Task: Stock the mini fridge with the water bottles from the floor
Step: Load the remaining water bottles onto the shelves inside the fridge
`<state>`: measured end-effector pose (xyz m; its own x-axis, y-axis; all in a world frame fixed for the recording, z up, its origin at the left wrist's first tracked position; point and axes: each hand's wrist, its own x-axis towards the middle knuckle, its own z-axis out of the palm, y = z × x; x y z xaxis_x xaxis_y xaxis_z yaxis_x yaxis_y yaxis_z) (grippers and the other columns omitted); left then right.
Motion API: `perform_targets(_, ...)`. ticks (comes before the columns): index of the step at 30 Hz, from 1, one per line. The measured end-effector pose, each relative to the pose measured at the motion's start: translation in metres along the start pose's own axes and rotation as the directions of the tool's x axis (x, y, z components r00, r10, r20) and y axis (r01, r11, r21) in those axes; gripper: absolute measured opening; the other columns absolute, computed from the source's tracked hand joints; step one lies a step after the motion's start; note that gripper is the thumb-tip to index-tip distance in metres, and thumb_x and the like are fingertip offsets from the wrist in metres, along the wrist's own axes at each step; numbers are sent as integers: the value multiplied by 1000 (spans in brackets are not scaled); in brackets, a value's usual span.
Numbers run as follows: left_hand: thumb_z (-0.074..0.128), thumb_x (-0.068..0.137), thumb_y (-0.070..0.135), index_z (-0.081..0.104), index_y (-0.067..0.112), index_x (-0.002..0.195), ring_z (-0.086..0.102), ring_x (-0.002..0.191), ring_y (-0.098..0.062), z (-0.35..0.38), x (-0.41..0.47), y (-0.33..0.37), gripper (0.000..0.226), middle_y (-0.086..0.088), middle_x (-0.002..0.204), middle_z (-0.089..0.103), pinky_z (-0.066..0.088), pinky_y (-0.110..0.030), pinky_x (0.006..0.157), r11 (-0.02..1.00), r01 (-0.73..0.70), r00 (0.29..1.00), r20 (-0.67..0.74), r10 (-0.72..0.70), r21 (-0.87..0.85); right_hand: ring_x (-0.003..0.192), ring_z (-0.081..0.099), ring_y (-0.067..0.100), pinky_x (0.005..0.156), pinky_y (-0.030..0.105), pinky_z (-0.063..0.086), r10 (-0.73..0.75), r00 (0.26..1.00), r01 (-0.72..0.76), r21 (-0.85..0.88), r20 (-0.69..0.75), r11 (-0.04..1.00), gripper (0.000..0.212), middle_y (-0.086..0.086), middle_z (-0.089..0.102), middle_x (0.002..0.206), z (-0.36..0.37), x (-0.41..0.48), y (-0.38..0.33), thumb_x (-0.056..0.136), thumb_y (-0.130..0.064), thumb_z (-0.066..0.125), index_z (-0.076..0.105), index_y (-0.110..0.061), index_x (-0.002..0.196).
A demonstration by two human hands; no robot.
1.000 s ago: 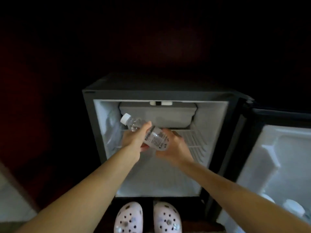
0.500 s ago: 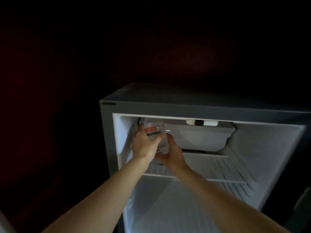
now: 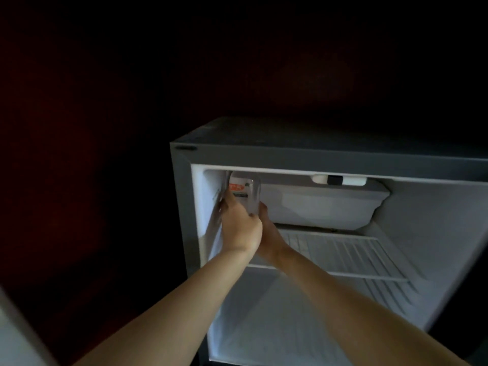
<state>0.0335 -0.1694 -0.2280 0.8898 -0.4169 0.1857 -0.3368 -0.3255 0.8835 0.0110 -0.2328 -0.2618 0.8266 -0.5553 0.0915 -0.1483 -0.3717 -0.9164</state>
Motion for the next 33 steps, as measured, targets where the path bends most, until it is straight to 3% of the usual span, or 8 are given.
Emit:
perform_targets(7,41,89,-2,23,11,146,40,133,-28,-5,-18,3,61,-15,144,41,34,-37,111,996,80,996,53,-78,-33,119,50,23,100,30,38,99,992,-95,54,-75,994,44,7,53,125,5,-6,2,95,-22,40,30,-10,137)
perform_targets(10,40,88,-2,28,11,144,39,133,-29,-12,-25,7,59,-13,145,40,35,-37,110,997,76,994,79,-78,35,125,47,28,101,33,37,189,980,-192,-54,-62,980,59,12,48,137,-1,-14,-5,93,-26,46,20,-12,143)
perform_targets(14,40,86,-2,36,10,137,48,125,-32,-26,-49,17,52,-12,135,51,40,-36,103,994,94,984,143,-102,58,131,41,28,105,33,36,217,957,-246,-135,-193,960,63,14,38,145,-22,-52,-6,88,-2,48,21,-12,144)
perform_targets(17,43,83,-3,42,7,131,55,115,-35,-40,-81,25,49,-18,126,57,46,-38,96,994,73,973,214,-89,84,107,56,24,92,31,44,206,940,-228,-51,-272,972,44,13,56,120,-50,-108,-7,85,5,49,47,-6,127)
perform_targets(19,45,84,-1,56,5,114,57,110,-35,-46,-112,33,32,-21,118,59,47,-42,96,993,60,954,288,-88,105,76,60,19,70,30,49,261,920,-210,194,-293,958,23,11,56,92,-74,-164,-12,86,9,46,58,-4,101)
perform_targets(22,45,84,1,54,18,72,54,85,-30,-45,-173,53,23,-20,89,51,50,-45,86,992,10,889,453,-66,125,60,53,21,59,26,44,399,817,-196,449,-417,872,28,6,50,69,-107,-261,-19,84,17,44,53,-9,79)
perform_targets(29,48,83,6,56,18,63,63,89,-30,3,-358,97,25,-12,78,64,53,-42,83,983,-172,683,728,67,71,81,60,26,78,40,49,429,561,-380,241,-708,893,24,2,58,87,-153,-500,7,78,3,56,56,-19,89)
perform_targets(33,49,86,10,67,9,90,63,96,-31,24,-490,96,18,-17,97,69,48,-33,80,949,-313,462,879,118,38,74,53,20,70,30,44,499,377,-500,282,-781,819,23,3,57,83,-144,-634,31,78,4,58,61,-9,97)
